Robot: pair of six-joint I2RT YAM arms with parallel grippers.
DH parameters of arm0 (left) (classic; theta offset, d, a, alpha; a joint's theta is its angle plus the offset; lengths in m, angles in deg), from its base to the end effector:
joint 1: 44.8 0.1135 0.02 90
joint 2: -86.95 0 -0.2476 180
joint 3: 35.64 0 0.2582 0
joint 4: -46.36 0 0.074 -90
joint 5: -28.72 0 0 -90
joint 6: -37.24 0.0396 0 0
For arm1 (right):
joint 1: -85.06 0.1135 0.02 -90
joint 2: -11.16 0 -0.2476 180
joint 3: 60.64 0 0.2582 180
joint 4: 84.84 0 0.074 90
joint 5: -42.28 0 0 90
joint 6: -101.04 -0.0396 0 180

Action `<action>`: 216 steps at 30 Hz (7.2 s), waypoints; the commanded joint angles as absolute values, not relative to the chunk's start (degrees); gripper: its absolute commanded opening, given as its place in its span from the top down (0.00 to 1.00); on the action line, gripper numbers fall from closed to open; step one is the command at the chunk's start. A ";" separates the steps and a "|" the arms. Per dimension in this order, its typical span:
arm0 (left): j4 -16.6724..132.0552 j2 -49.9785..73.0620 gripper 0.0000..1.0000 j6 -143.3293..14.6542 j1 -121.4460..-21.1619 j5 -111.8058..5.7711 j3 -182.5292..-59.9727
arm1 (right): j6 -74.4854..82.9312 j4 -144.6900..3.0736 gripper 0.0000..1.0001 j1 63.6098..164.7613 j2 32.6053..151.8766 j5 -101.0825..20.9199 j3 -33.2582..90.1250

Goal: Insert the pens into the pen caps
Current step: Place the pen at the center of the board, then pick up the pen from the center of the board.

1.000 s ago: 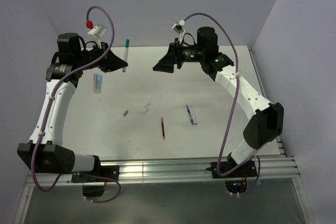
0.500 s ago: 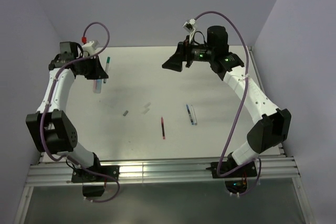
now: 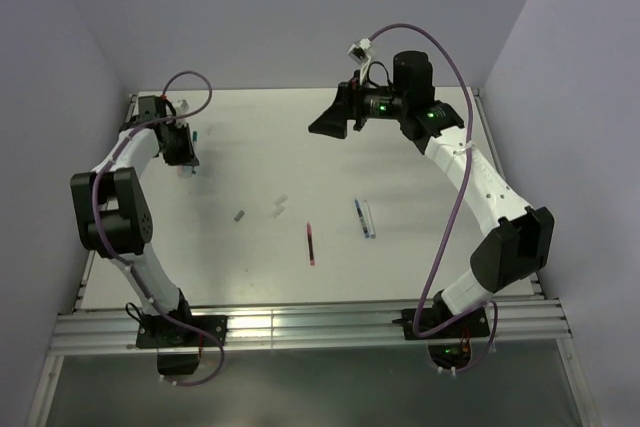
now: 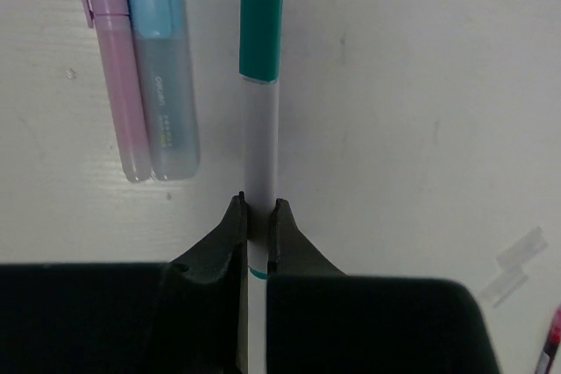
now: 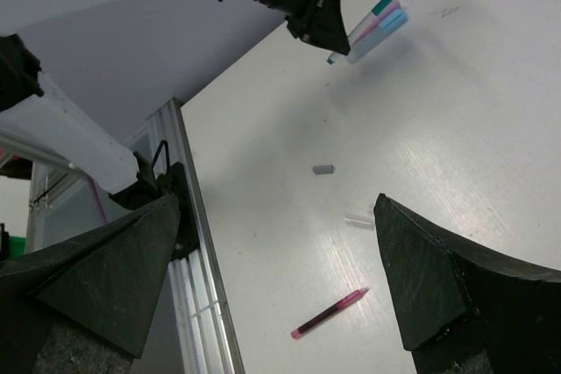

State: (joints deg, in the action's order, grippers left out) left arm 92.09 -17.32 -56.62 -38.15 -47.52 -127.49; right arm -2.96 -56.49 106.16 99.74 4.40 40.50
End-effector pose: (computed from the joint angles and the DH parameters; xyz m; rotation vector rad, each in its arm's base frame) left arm 0.3910 0.0361 0.2024 -0.1471 2.5634 -0.2917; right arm 0.3251 0.1589 0.3904 -0.7774 1.7584 1.2520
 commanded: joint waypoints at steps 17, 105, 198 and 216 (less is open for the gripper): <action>91.52 -29.85 0.85 -58.29 -39.35 -53.72 -137.84 | -3.64 -57.25 0.00 105.89 101.60 6.24 42.45; 84.67 9.52 0.52 -61.37 -42.26 -34.82 -123.35 | 6.20 -32.73 0.60 109.23 113.64 -44.65 19.42; -6.47 11.01 1.00 -133.97 -60.98 -1.25 -101.99 | -7.77 -49.52 0.92 120.57 100.02 9.14 49.30; -25.72 9.60 1.00 -147.33 -59.66 -5.47 -101.47 | -19.19 -62.24 0.55 120.04 100.28 16.96 43.24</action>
State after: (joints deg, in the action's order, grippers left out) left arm -13.35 8.65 -145.90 -59.83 -3.65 -100.96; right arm -14.68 -54.63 120.06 100.04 12.81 44.37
